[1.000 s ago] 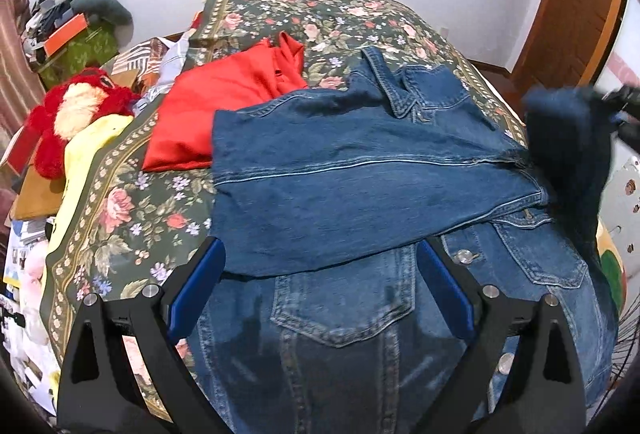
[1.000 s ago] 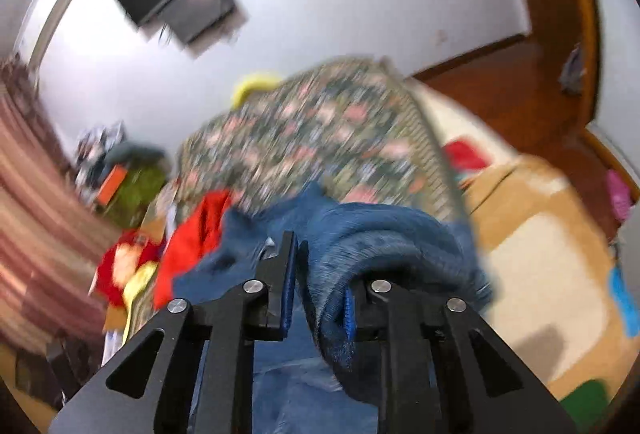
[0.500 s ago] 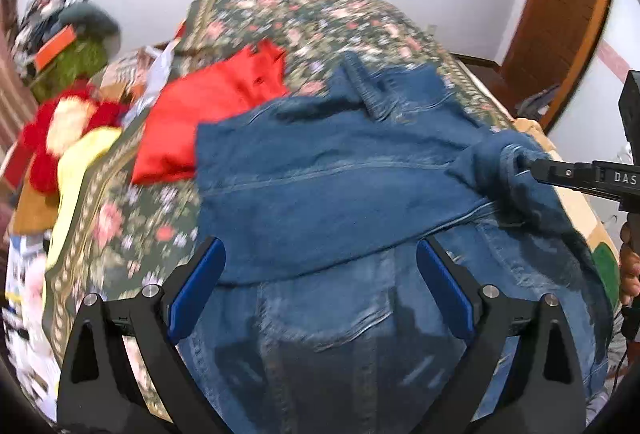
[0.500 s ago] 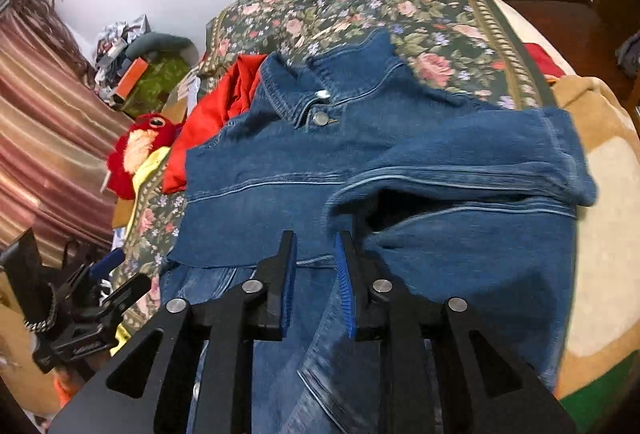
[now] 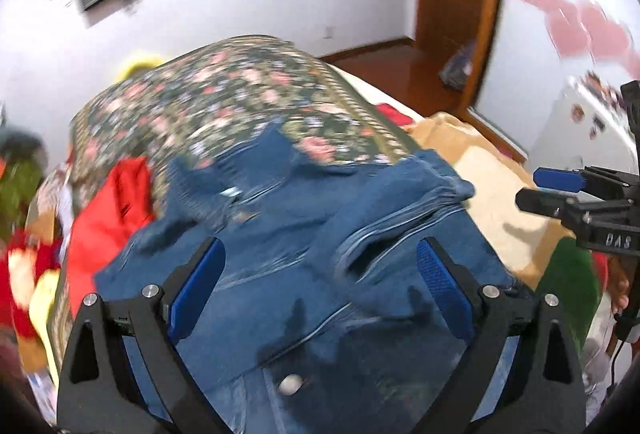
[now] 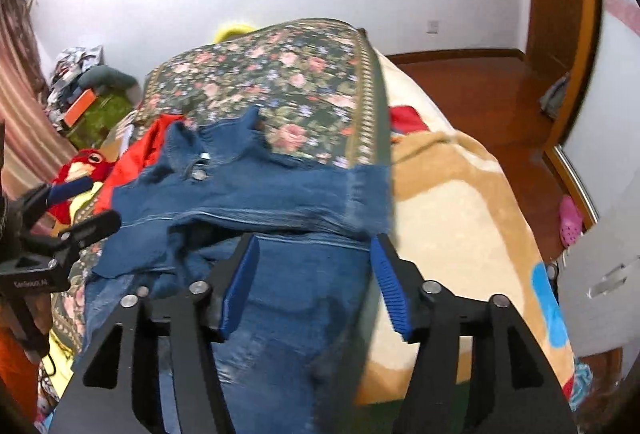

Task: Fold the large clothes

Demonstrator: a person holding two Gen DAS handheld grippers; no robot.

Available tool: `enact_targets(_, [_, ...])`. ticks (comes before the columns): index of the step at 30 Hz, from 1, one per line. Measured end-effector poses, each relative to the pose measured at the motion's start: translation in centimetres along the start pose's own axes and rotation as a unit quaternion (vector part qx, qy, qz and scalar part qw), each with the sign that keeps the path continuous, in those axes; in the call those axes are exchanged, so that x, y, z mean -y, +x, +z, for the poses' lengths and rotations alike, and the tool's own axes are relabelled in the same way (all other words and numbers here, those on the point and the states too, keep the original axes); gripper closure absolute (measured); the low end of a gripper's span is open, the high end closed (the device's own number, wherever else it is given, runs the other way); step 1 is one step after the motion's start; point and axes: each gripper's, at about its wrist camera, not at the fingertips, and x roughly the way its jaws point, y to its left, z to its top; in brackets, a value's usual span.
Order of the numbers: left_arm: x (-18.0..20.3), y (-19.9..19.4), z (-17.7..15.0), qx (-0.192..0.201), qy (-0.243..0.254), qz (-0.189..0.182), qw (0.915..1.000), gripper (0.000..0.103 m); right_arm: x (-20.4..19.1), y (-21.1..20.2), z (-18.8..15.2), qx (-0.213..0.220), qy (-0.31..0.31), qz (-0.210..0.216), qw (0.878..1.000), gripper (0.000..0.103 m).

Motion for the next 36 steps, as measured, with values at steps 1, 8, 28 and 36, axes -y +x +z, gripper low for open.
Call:
enact_targets(1, [0.9,0.9,0.5,-0.005,0.013,-0.006,0.9999,0.006,0.5,0.2,-0.2,-0.003,0.004,-0.002,1.000,0.046])
enact_targets(8, [6.6,6.4,2.6,-0.030,0.082,-0.049,0.9949,0.011,3.5,3.9,-2.8,-0.065,0.042,0.003,0.997,0.046])
enact_targets(28, [6.3,16.4,3.1,-0.115,0.065,-0.056,0.9896,0.087,5.0,6.9,-5.5,-0.110,0.059,0.027,0.992,0.045])
enact_targets(36, [0.0,9.1,5.7,-0.036,-0.028,-0.074,0.9962,0.094,3.8,5.5,-4.1,-0.095,0.041,0.018,0.994,0.045])
